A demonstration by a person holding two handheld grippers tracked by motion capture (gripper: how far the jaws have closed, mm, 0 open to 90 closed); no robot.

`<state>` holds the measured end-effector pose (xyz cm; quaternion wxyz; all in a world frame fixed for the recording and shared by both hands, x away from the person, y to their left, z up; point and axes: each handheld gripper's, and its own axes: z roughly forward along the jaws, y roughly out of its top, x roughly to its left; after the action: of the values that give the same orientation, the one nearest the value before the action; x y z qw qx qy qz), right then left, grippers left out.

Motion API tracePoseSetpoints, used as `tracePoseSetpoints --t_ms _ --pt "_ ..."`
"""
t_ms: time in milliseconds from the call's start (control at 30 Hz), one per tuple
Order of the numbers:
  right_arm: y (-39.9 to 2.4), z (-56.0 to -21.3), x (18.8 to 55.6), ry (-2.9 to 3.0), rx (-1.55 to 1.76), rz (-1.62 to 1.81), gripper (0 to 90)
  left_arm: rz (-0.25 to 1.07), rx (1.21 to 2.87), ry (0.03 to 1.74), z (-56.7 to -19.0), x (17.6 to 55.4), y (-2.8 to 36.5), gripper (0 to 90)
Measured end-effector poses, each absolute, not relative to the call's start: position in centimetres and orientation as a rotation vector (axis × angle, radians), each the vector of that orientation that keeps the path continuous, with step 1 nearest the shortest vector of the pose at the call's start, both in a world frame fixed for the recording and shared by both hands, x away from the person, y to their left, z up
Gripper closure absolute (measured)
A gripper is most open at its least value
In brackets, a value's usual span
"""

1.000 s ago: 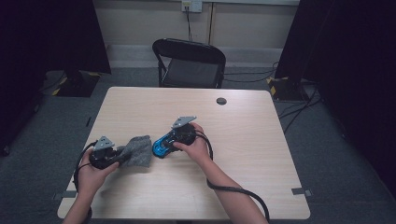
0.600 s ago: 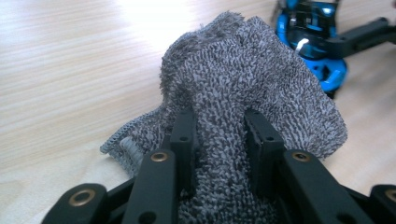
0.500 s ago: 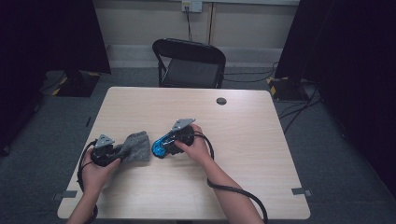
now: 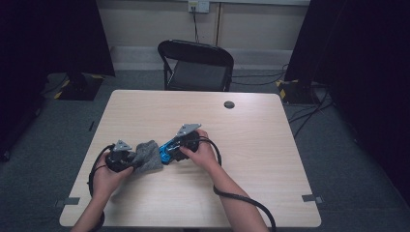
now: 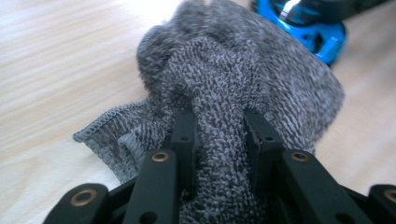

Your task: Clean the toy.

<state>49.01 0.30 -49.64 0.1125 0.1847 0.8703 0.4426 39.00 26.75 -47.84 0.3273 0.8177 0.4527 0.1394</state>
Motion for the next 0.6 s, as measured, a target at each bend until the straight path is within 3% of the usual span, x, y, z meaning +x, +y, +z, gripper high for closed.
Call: tracePoseSetpoints --t_ms 600 --pt "0.3 -49.6 49.1 2.554 0.544 1.299 9.7 0.186 2.218 1.023 -47.5 36.8 22.8 69.8"
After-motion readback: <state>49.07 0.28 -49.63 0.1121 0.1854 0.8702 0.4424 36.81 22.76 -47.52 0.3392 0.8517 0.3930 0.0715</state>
